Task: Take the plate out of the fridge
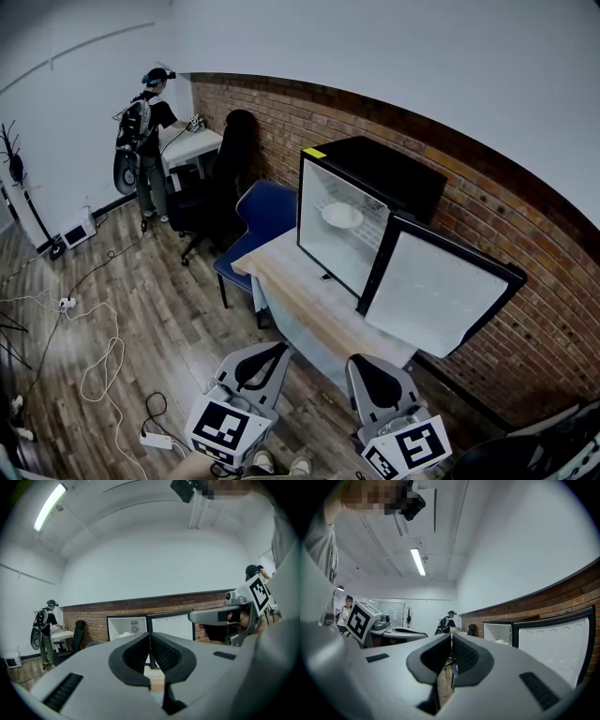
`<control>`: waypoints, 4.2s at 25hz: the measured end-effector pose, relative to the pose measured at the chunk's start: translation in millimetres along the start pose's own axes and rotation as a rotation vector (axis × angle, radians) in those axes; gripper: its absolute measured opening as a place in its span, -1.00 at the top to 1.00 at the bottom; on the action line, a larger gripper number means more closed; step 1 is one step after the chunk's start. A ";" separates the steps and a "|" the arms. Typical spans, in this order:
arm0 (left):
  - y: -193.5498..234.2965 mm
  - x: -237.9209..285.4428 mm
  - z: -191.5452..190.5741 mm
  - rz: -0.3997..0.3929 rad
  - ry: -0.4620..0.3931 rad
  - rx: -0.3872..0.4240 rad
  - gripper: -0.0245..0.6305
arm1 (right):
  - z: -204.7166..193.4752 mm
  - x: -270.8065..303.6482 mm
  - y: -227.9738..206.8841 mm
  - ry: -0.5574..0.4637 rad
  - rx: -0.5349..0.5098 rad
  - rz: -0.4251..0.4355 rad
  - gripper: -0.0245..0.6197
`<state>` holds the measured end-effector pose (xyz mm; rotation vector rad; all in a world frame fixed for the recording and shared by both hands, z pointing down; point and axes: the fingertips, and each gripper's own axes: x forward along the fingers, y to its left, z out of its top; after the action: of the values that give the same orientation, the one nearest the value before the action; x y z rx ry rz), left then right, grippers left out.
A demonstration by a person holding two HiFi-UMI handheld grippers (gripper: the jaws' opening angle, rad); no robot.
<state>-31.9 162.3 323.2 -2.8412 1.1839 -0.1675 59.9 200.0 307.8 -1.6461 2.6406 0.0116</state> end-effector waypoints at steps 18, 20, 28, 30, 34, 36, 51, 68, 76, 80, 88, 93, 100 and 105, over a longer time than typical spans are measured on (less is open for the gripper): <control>-19.5 1.1 -8.4 0.054 0.003 -0.009 0.85 | -16.0 -15.4 -18.0 0.004 -0.005 0.036 0.82; -20.4 3.4 -9.1 0.049 -0.001 -0.005 0.85 | -17.1 -15.6 -19.4 0.001 -0.005 0.032 0.82; -5.6 18.6 -14.4 0.067 -0.006 0.019 0.85 | -25.0 4.0 -24.4 0.001 -0.022 0.045 0.82; 3.3 21.0 -16.3 0.072 -0.004 0.013 0.85 | -24.7 12.6 -26.2 -0.005 -0.022 0.046 0.82; 24.8 26.2 -19.5 0.086 -0.002 0.009 0.85 | -24.5 33.5 -29.9 -0.006 -0.025 0.047 0.82; 34.8 32.0 -22.2 0.089 0.003 0.006 0.85 | -25.6 44.8 -32.6 -0.005 -0.024 0.045 0.82; 121.9 124.4 -29.8 0.009 0.021 -0.018 0.85 | -32.2 158.0 -82.3 0.015 -0.018 -0.012 0.82; 243.6 236.9 -21.1 -0.161 0.034 -0.021 0.85 | -21.1 309.4 -135.3 0.025 -0.007 -0.140 0.82; 269.4 270.5 -17.8 -0.237 0.031 -0.014 0.85 | -17.1 340.5 -156.0 0.021 -0.028 -0.233 0.82; 275.7 279.0 -18.1 -0.272 0.026 -0.007 0.85 | -16.9 346.4 -161.3 0.018 -0.034 -0.275 0.82; 269.3 288.2 -17.2 -0.302 0.011 0.008 0.85 | -16.9 340.1 -171.6 0.024 -0.055 -0.328 0.82; 256.4 296.7 -17.5 -0.306 0.023 -0.010 0.85 | -13.6 331.4 -184.6 0.024 -0.058 -0.338 0.82; 242.4 303.8 -12.3 -0.272 0.027 -0.009 0.85 | -12.4 323.6 -193.1 0.023 -0.067 -0.294 0.82; 235.2 311.5 -8.5 -0.274 0.022 -0.052 0.85 | -13.9 318.2 -199.3 0.030 -0.062 -0.277 0.82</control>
<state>19.3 -224.6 333.2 -3.0439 0.8077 -0.1830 98.5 -173.6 314.2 -2.0317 2.4312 0.0624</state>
